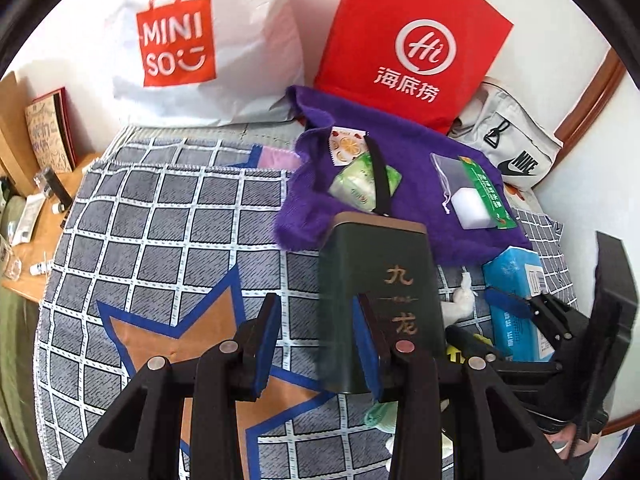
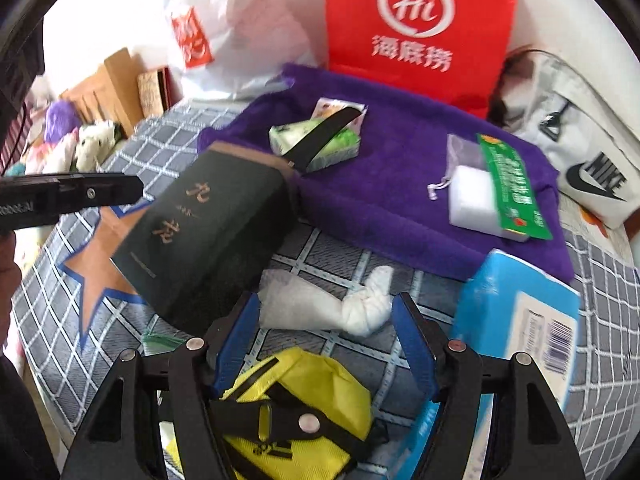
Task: Organize soft objects
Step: 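Grasp the white crumpled item with the right tool while the left tool reaches past the green tin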
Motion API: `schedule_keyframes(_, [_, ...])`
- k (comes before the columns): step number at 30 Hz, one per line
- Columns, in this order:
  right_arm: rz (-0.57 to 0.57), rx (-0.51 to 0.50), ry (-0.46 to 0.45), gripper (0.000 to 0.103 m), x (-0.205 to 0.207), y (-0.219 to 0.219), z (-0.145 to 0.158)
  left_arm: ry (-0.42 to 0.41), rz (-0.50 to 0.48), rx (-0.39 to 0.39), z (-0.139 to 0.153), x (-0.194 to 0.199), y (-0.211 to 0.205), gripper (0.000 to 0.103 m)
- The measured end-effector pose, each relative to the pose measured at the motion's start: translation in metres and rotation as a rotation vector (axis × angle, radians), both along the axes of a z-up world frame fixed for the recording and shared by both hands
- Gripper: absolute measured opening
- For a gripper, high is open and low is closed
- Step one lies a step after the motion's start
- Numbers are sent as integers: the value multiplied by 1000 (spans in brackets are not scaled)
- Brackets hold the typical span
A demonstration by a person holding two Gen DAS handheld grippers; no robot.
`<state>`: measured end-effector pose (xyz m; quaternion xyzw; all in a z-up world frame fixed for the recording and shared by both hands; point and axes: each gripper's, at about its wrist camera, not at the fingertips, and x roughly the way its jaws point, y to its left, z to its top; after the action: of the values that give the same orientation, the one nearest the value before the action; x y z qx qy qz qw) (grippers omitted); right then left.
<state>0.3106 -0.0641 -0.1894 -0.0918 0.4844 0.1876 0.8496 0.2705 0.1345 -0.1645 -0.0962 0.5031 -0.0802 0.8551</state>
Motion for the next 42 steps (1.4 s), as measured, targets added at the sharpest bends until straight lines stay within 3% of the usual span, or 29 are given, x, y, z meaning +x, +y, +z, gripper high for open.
schedule_keyframes(4, [-2, -36, 39, 69, 8, 6, -14, -1, -2, -45, 0, 1, 7, 35])
schedule_keyframes(12, [18, -179, -2, 67, 10, 19, -27, -13, -25, -54, 3, 1, 0, 35])
schedule_keyframes(15, [14, -207, -27, 48, 8, 15, -26, -7, -31, -49, 2, 0, -4, 35])
schedule_keyframes(16, [-11, -218, -36, 29, 10, 9, -23, -4, -30, -47, 2, 0, -4, 35])
schedule_keyframes(20, [-46, -91, -15, 19, 12, -16, -11, -1, -34, -50, 5, -7, -8, 35])
schedule_keyframes(28, [-75, 50, -84, 19, -28, -32, 30, 0, -52, 2, 9, -33, -25, 35])
schedule_keyframes(42, [-84, 204, -120, 19, -124, -80, 62, -11, -169, 67, 15, -74, -88, 35])
